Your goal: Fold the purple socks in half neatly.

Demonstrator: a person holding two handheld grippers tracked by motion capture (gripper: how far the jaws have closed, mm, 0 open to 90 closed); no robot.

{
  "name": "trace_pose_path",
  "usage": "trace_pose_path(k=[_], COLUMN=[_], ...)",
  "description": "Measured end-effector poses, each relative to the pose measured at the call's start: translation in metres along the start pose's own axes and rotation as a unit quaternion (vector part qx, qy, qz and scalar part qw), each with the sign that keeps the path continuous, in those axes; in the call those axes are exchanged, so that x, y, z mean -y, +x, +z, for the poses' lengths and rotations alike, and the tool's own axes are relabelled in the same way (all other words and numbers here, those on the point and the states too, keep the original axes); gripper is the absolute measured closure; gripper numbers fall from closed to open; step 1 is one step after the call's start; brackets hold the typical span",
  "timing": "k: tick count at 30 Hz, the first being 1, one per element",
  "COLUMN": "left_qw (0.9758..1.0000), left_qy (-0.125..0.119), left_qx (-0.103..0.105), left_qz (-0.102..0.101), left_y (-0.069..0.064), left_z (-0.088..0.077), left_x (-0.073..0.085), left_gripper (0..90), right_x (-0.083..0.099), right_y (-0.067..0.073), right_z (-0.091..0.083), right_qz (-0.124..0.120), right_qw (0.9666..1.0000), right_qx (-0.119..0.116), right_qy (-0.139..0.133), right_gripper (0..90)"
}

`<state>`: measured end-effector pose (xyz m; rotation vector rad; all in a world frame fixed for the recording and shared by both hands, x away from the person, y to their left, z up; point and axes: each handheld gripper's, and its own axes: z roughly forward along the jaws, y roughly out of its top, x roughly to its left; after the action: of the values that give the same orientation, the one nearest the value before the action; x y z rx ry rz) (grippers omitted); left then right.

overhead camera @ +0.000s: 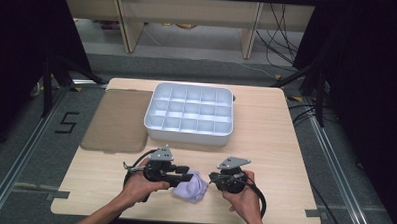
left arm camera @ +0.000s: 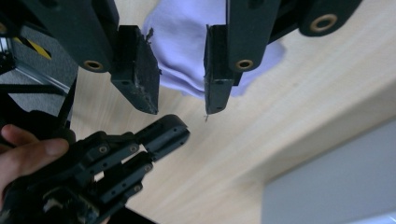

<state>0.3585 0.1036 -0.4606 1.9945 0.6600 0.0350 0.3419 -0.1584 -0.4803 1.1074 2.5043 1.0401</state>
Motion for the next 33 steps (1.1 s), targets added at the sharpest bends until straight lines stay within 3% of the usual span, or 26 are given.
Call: trace_pose_path(k=[1,2,3,6,7,8,9,15,17,18,20,21,23,24,25,26,27,29,31,33], left_qw=[0.9999,0.9997,0.9992,0.9979,0.9971,0.9971,0.9958,0.9954,0.9956,0.9961,0.9967,0.9977,0.998,0.9979,0.997,0.997,0.9962,0.9951,0.9951,0.9903], left_qy=[0.0,0.006,0.03,0.058,0.074,0.074,0.088,0.092,0.089,0.087,0.08,0.062,0.051,0.048,0.056,0.056,0.067,0.071,0.071,0.085], left_qx=[-0.012,-0.02,-0.023,-0.022,-0.015,-0.015,-0.01,-0.003,0.001,-0.005,-0.005,-0.024,-0.031,-0.04,-0.05,-0.05,-0.056,-0.068,-0.067,-0.093], left_qz=[0.002,0.01,0.009,0.015,0.013,0.013,0.025,0.026,0.027,0.017,0.012,0.015,0.019,0.015,0.019,0.019,0.009,0.014,0.011,0.058], left_y=[0.003,0.006,0.011,0.014,0.014,0.014,0.011,-0.013,-0.014,-0.014,-0.015,-0.01,-0.006,-0.003,0.006,0.006,0.013,0.018,0.017,0.01], left_z=[-0.001,0.0,0.006,0.014,0.019,0.019,0.023,0.022,0.022,0.019,0.017,0.01,0.008,0.007,0.01,0.01,0.018,0.021,0.022,0.024], left_x=[0.002,0.006,0.017,0.03,0.039,0.039,0.044,0.054,0.054,0.055,0.053,0.048,0.044,0.043,0.042,0.042,0.045,0.047,0.047,0.045], left_gripper=[74.0,74.0,79.4,83.2,85.8,86.7,87.1,87.1,86.6,83.7,83.1,82.6,82.1,82.0,82.2,82.5,82.7,83.6,83.7,83.5], right_x=[0.001,0.001,-0.001,-0.003,-0.006,-0.006,-0.01,-0.019,-0.02,-0.019,-0.019,-0.016,-0.014,-0.013,-0.012,-0.012,-0.011,-0.011,-0.01,-0.007], right_y=[0.001,0.001,0.0,0.002,0.004,0.004,0.01,0.031,0.035,0.041,0.041,0.041,0.04,0.038,0.037,0.037,0.038,0.037,0.037,0.035], right_z=[0.0,0.0,-0.004,-0.006,-0.007,-0.007,-0.008,0.004,0.007,0.018,0.021,0.027,0.029,0.032,0.032,0.032,0.035,0.034,0.031,0.03], right_qz=[0.004,0.004,-0.001,0.002,-0.011,-0.011,-0.016,-0.039,-0.044,-0.05,-0.058,-0.061,-0.055,-0.065,-0.058,-0.058,-0.058,-0.066,-0.068,-0.077], right_qw=[0.9998,0.9998,0.9999,0.9998,0.9994,0.9994,0.9991,0.9978,0.9979,0.9978,0.9976,0.9976,0.998,0.9974,0.9975,0.9975,0.9978,0.9974,0.9974,0.9968], right_qx=[0.005,0.005,0.002,0.0,-0.01,-0.01,-0.014,-0.035,-0.039,-0.038,-0.037,-0.031,-0.027,-0.03,-0.035,-0.035,-0.03,-0.029,-0.02,-0.014], right_qy=[-0.017,-0.017,-0.012,-0.021,-0.032,-0.032,-0.038,-0.04,-0.028,-0.019,-0.004,0.011,0.017,0.014,0.017,0.017,0.01,0.01,0.015,0.015], right_gripper=[84.7,84.7,84.7,84.8,85.2,85.2,85.7,86.5,86.5,86.5,86.4,86.2,86.2,86.1,86.1,86.1,86.1,86.1,86.1,86.1])
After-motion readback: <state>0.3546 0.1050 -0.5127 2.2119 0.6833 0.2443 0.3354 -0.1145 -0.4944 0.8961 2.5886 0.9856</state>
